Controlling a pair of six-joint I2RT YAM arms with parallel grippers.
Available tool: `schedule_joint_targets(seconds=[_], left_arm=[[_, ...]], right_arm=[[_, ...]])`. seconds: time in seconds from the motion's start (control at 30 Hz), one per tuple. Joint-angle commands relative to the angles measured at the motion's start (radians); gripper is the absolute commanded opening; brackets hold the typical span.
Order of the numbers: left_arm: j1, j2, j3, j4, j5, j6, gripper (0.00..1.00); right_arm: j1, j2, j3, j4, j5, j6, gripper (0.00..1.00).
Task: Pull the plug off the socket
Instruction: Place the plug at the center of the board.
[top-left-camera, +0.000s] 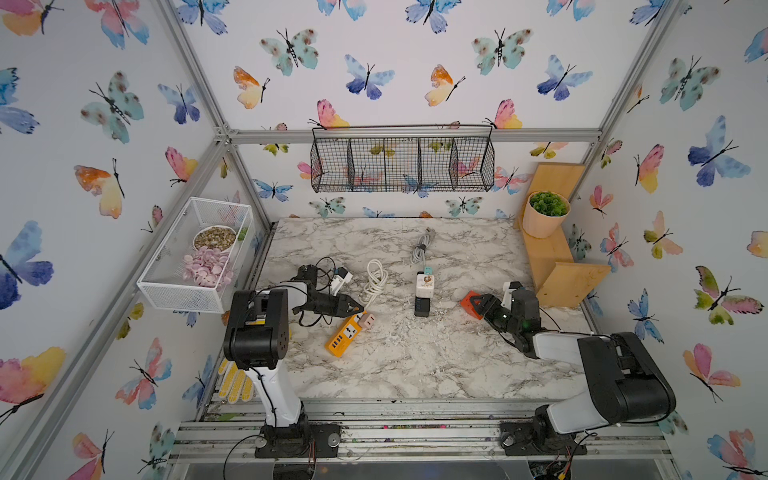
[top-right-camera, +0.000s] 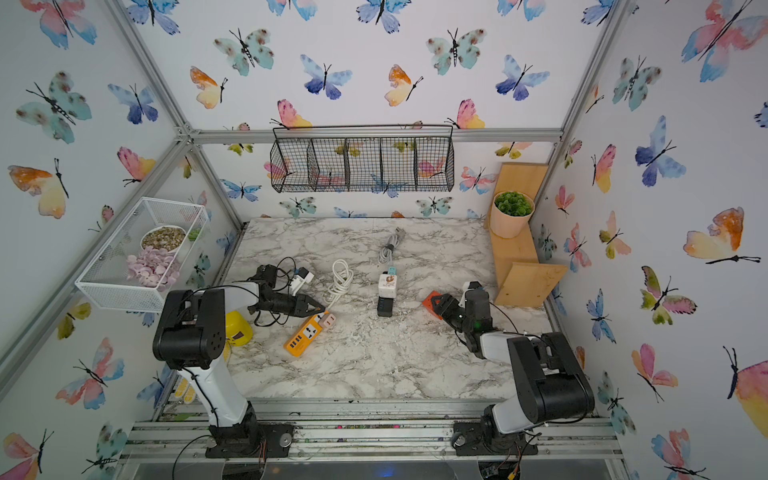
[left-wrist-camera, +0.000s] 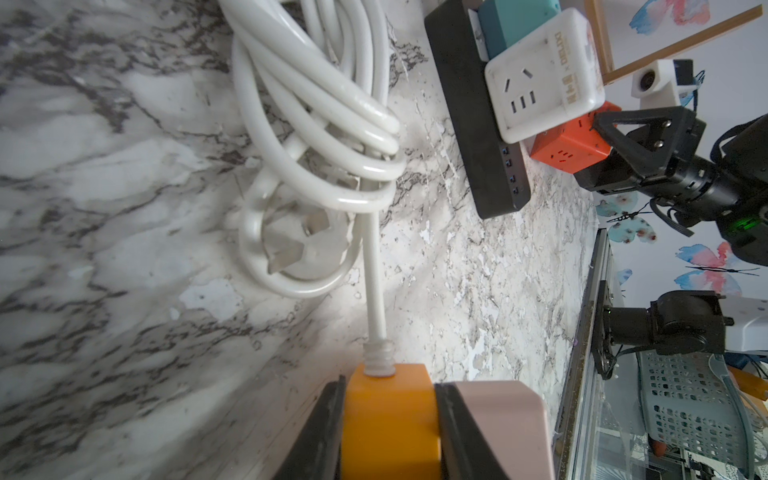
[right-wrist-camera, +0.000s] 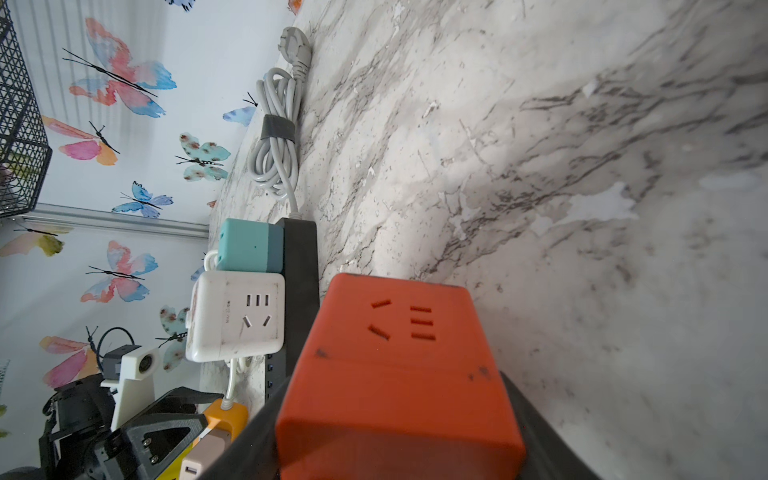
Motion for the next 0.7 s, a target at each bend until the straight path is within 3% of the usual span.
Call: schedule_joint_targets(seconds=[0.0,0.43,0.57,0.67], left_arm=[[-0.007,0.019,-0.033,-0.068,-0.021,0.023,0.0],[-0.006,0.018,-0.033,-0.068,-0.018,0.023,0.0],[-0.007,0.021,-0.035,-0.068,-0.018,0.024,0.0],[-0.006,0.027,-0.035,-0.067,-0.017,0.025,0.0]], right_arm=[[-0.003,-0.033,-0.025,-0.115,0.042,-0.041,0.49],[-0.003,-0.102,-0.031,-0.232,0.077,-0.08,0.71],[-0.003,-0.115,-0.04,-0.247,0.09,-0.079,0.87],[-0.003,-0.136,-0.044,-0.261,0.098,-0.08,0.9]])
